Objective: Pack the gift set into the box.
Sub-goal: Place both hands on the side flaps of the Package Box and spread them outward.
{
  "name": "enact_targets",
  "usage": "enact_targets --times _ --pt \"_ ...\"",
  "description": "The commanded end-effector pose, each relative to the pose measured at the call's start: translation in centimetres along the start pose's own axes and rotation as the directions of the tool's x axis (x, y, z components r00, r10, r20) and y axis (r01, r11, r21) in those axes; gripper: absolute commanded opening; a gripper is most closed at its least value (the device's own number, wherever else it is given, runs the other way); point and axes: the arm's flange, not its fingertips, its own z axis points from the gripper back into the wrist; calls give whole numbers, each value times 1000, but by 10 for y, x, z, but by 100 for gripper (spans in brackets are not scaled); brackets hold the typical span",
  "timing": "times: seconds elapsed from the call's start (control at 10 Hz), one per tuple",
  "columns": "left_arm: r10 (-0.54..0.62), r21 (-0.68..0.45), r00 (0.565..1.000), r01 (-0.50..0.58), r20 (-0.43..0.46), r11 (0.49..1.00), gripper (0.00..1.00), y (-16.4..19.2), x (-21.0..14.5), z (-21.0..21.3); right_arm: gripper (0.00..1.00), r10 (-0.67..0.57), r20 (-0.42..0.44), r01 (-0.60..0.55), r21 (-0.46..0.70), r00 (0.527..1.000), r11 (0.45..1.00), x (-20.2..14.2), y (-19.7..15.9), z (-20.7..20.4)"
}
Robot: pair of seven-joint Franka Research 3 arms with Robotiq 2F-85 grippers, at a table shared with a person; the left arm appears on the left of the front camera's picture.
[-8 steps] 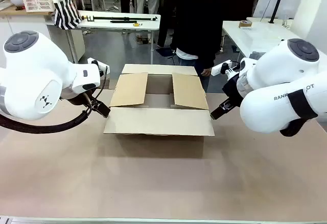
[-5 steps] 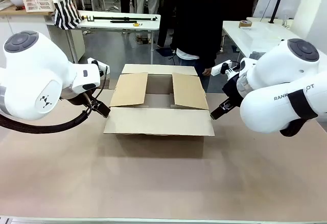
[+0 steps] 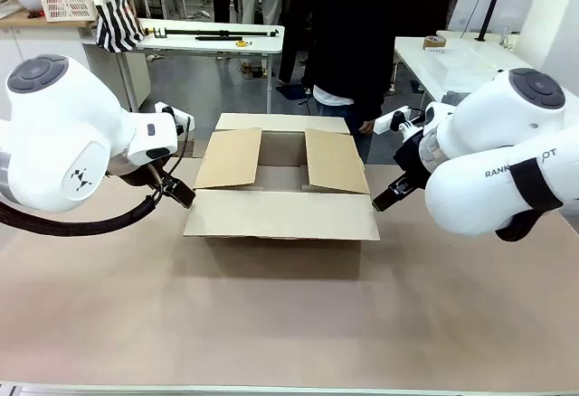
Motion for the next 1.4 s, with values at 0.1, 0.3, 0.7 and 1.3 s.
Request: enact_targets --times 0.1,0.3,0.7,1.3 --pt "0 0 1000 0 0 1000 100 0 0 0 100 0 0 0 0 1000 1000 0 0 0" --pt "-92 -113 983 75 -158 991 100 0 -27 37 100 101 -231 -98 27 968 995 -18 0 32" --pt "13 -127 996 -1 93 992 100 -2 -73 172 100 -34 341 24 35 939 999 -20 16 200" --pt "-15 -608 1000 10 -2 794 100 12 -2 184 100 -326 203 238 364 923 900 0 -17 210"
